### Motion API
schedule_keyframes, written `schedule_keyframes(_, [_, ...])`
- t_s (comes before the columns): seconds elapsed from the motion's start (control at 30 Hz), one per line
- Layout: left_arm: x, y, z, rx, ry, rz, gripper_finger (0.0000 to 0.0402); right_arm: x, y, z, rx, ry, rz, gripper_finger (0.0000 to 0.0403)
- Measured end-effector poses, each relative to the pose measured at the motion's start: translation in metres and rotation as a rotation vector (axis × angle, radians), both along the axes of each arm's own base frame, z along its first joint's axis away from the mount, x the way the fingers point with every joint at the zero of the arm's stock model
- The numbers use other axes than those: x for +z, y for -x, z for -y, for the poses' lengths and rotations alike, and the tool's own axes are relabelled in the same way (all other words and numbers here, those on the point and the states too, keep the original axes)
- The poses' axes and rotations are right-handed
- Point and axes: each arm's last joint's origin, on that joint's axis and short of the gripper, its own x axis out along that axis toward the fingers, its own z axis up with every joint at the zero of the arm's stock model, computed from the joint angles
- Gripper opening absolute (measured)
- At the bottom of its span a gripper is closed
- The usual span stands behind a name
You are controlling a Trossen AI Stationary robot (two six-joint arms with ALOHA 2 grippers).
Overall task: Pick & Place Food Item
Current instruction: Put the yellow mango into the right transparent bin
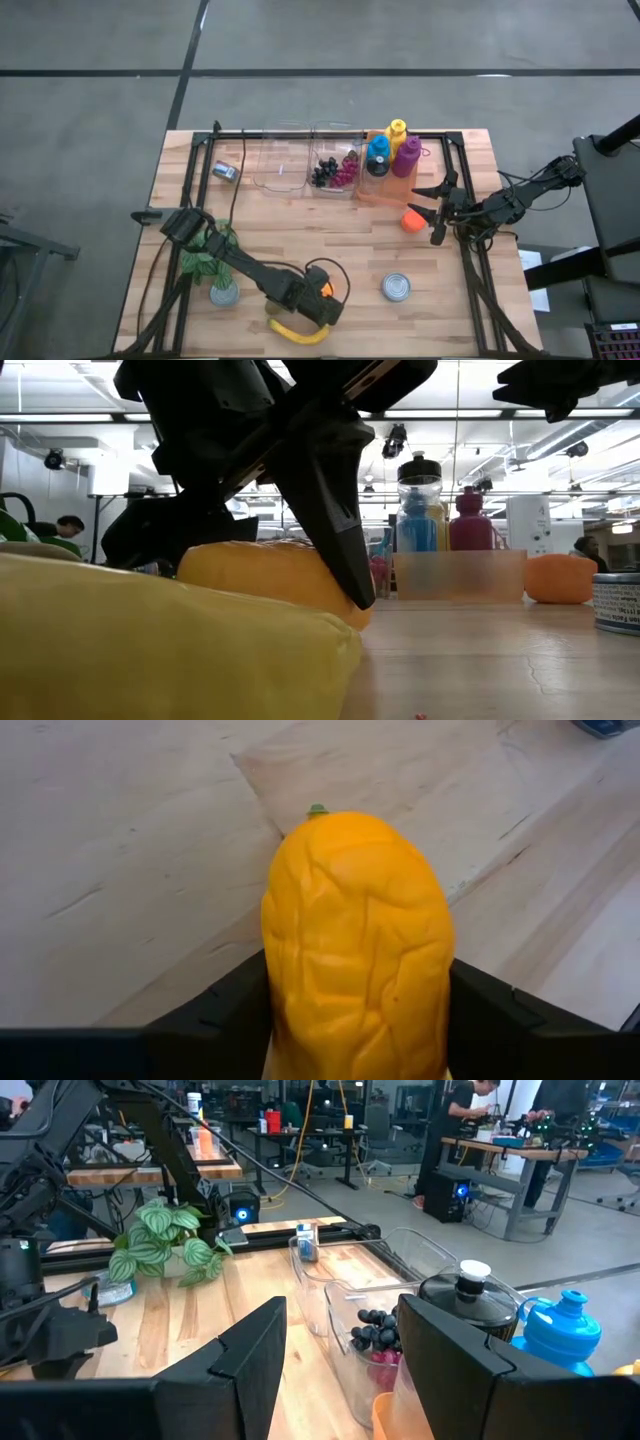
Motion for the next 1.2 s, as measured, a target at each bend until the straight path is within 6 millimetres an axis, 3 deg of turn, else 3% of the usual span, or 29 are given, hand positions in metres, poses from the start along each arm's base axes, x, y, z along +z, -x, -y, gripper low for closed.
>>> schedule_keyframes(0.3, [0.003, -0.001, -0.003, -0.012, -0.007, 0.002, 0.0222, 0.0, 0.0, 0.0, 0.0, 0.0, 0.0, 0.019])
schedule_keyframes(0.7, [0.032, -0.004, -0.023, -0.012, -0.054, 0.053, 0.0221, 0.0, 0.0, 0.0, 0.0, 0.002, -0.001, 0.019])
schedule_keyframes(1.2, [0.08, -0.005, -0.069, -0.04, -0.22, 0.115, 0.0221, 0.0, 0.0, 0.0, 0.0, 0.001, -0.001, 0.019])
